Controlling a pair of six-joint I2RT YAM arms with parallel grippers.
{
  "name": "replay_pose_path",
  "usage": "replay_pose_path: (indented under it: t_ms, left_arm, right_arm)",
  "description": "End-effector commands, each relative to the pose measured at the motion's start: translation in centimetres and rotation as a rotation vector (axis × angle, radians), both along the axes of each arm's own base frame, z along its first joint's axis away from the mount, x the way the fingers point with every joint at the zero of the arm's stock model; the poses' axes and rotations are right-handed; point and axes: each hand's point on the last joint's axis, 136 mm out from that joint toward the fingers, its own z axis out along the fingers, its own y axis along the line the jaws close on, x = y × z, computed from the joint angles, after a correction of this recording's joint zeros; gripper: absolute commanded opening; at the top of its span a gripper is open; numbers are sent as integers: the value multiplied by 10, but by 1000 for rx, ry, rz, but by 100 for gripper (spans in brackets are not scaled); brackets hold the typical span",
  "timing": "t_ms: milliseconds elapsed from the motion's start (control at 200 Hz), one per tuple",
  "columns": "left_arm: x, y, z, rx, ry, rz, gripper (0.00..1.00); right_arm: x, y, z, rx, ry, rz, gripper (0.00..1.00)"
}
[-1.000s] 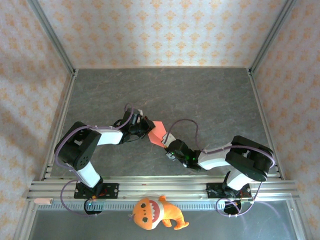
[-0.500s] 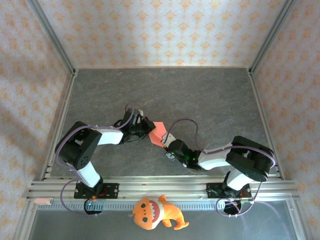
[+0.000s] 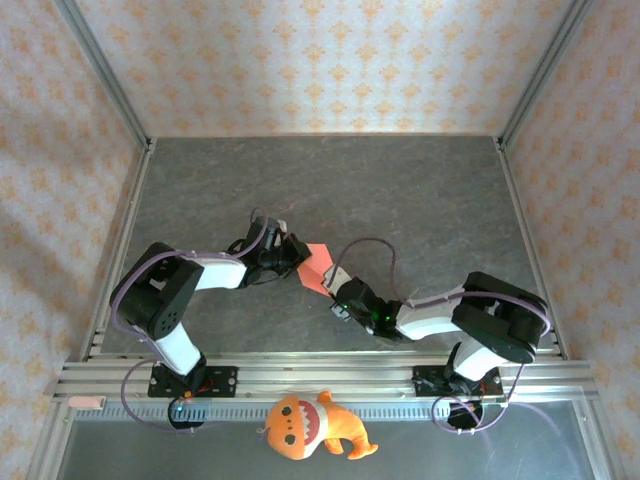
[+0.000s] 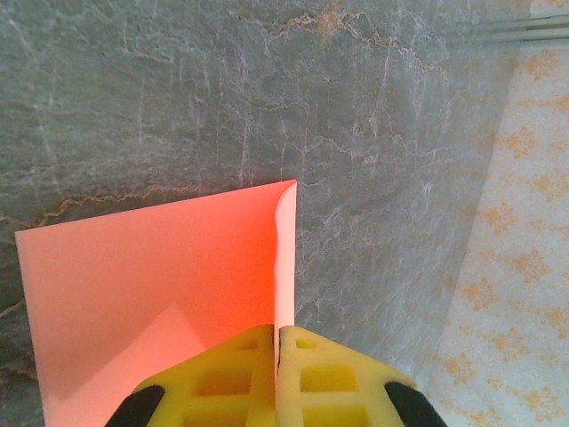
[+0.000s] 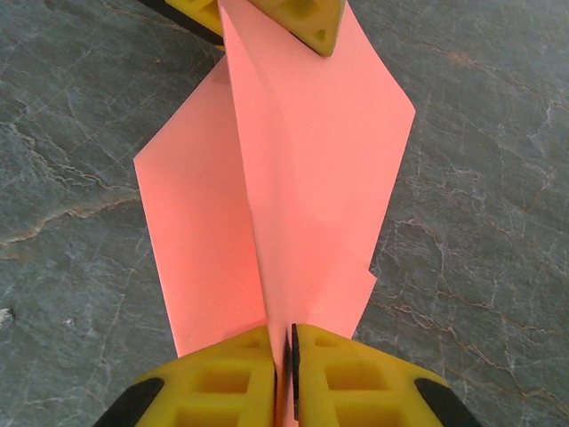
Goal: Fold a paper plane with a square sheet of paper (pick it up from the middle)
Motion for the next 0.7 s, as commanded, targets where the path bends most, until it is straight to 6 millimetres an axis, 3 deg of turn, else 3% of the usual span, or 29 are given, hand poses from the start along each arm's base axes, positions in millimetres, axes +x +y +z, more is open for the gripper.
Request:
replay_pose_path:
  t_ms: [0,210,470,696]
  left_arm:
    - [3,-6,2,3,-16,-16,4]
    - [4,-6,3,2,-20,-18,4]
    - [4,-7,4,1,-20,-19,4]
    - [4,-8,3,2,-19,-21,4]
  right_arm:
    - [2,10,17,61,-14,-2,17]
    - [3,12,24,85,-26,-1,18]
    - [2,9,10,47,11,-17,15]
    - [0,9,11,65,16,-15,3]
